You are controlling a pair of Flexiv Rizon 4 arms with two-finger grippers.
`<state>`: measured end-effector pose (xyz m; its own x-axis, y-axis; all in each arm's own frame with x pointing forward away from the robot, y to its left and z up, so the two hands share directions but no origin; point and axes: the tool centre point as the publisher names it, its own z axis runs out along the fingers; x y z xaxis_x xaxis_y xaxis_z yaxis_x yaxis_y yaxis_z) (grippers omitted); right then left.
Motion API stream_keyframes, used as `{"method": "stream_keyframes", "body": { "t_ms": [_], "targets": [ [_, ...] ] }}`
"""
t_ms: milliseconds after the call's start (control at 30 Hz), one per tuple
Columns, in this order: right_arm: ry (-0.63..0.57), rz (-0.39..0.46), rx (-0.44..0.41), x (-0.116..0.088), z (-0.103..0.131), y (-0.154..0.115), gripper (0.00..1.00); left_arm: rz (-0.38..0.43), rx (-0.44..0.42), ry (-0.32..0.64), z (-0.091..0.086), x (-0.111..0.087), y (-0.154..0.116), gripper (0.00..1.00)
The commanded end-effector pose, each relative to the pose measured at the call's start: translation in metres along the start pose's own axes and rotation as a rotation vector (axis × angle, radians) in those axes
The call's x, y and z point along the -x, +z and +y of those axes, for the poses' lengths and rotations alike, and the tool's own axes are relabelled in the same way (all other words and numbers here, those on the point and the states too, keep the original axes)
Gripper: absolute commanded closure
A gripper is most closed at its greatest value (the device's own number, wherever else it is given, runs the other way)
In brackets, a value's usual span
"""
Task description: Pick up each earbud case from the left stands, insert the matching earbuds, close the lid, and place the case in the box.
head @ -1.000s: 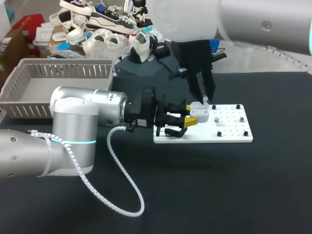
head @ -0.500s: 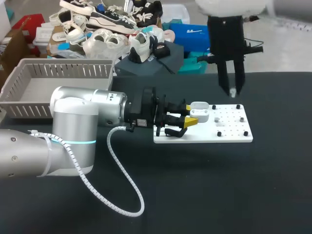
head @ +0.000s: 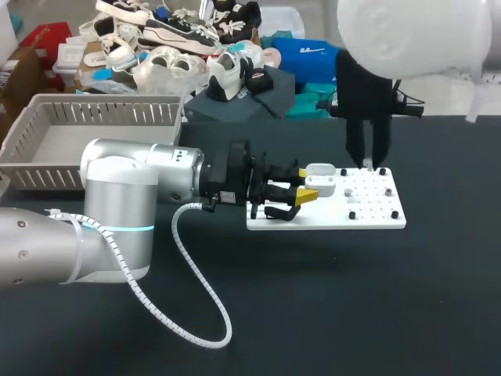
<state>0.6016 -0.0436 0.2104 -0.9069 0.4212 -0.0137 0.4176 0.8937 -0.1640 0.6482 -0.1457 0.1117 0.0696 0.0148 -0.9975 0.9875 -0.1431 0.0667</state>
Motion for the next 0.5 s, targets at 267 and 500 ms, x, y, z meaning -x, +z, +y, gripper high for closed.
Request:
{"method": "stream_keyframes", "body": {
  "t_ms": [267, 500],
  "targets": [
    [0.020, 0.003, 0.012, -0.002, 0.001, 0.002, 1.00, -0.002, -0.002, 0.001, 0.001, -0.001, 0.000, 1.00],
    [0.153, 0.046, 0.085, -0.001, 0.019, 0.000, 1.00, -0.002, -0.002, 0.001, 0.001, -0.001, 0.000, 1.00]
  ]
}}
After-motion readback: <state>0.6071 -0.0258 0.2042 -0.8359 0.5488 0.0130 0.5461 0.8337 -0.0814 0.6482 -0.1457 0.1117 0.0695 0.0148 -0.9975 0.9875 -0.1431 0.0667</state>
